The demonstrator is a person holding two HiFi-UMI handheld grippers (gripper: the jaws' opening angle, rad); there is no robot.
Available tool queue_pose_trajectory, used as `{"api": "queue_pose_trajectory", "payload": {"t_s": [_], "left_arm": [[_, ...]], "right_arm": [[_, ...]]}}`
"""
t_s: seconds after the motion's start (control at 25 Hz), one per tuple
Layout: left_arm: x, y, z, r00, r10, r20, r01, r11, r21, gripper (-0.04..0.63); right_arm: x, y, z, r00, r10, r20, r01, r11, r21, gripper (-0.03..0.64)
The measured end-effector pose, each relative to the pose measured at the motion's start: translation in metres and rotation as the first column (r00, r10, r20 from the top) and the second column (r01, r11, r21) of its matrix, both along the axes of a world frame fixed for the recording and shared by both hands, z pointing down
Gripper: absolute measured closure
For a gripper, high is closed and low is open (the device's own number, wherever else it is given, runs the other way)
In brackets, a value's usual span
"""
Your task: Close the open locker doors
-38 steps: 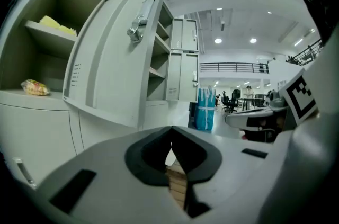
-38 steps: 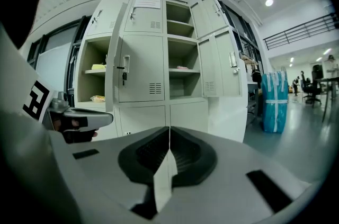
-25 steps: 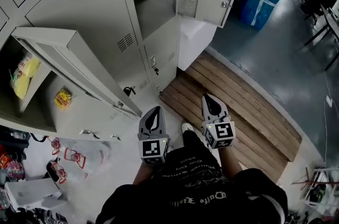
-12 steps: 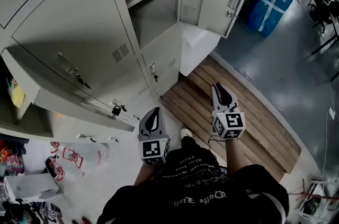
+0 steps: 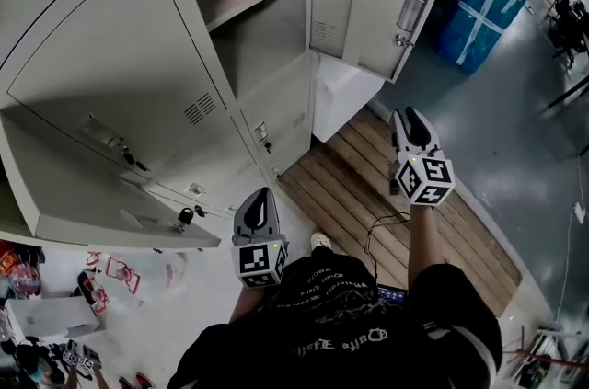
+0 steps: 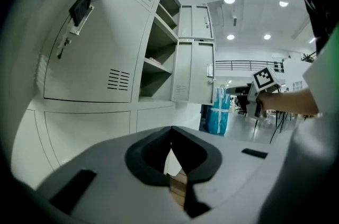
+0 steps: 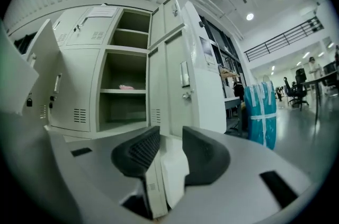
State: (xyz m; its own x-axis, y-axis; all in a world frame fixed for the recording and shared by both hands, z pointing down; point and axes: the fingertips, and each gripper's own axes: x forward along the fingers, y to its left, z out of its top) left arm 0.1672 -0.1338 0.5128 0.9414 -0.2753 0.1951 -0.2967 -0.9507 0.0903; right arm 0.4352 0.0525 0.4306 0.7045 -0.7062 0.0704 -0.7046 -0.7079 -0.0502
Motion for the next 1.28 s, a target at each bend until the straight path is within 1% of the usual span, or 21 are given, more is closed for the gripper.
{"api": "queue_pose_trajectory", "payload": {"t_s": [0.16,0.36,0.48,0.64,0.76,0.8,0.84,0.92,1.0,1.24,1.28], "left_arm": [[0.008,-0.005,0.001,0.999,-0.028,0.017,0.028,1.000,-0.003,0.588],[0.018,-0.005,0.005,0.998,-0.049,0.032,0.049,0.999,-0.004,0.588],[0.022,-0.007,0.006,0.997,-0.067,0.038,0.067,0.998,-0.002,0.588],[0.027,-0.005,0.011,0.996,-0.082,0.045,0.083,0.996,-0.016,0.588],[0.031,-0.004,0.014,0.995,-0.087,0.048,0.088,0.996,-0.021,0.588],[0.032,-0.003,0.014,0.995,-0.085,0.047,0.086,0.996,-0.023,0.588],[0.034,-0.002,0.014,0.996,-0.082,0.043,0.083,0.996,-0.025,0.588],[0.037,-0.001,0.012,0.997,-0.077,0.030,0.078,0.997,-0.026,0.588],[0.040,-0.001,0.010,0.997,-0.079,0.019,0.079,0.997,-0.023,0.588],[0.032,-0.003,0.015,0.994,-0.107,0.036,0.108,0.994,-0.026,0.588],[0.030,-0.005,0.016,0.993,-0.113,0.038,0.114,0.993,-0.025,0.588]], "right_arm": [[0.043,-0.002,-0.004,1.000,-0.005,-0.006,0.005,1.000,-0.030,0.497],[0.086,-0.013,-0.001,1.000,-0.029,-0.004,0.029,0.997,-0.075,0.496],[0.111,-0.019,0.003,0.999,-0.039,0.018,0.040,0.997,-0.071,0.496],[0.133,-0.026,0.004,0.996,-0.078,0.037,0.081,0.995,-0.063,0.491],[0.140,-0.034,0.005,0.989,-0.131,0.070,0.135,0.989,-0.061,0.464],[0.142,-0.037,0.006,0.985,-0.150,0.091,0.156,0.986,-0.062,0.438],[0.142,-0.039,0.007,0.981,-0.166,0.105,0.173,0.983,-0.065,0.428],[0.142,-0.041,0.008,0.976,-0.189,0.107,0.198,0.977,-0.082,0.428],[0.141,-0.043,0.008,0.974,-0.205,0.096,0.214,0.972,-0.098,0.433],[0.135,-0.037,0.011,0.972,-0.206,0.111,0.216,0.972,-0.088,0.520],[0.133,-0.036,0.010,0.971,-0.213,0.107,0.222,0.971,-0.084,0.520]]}}
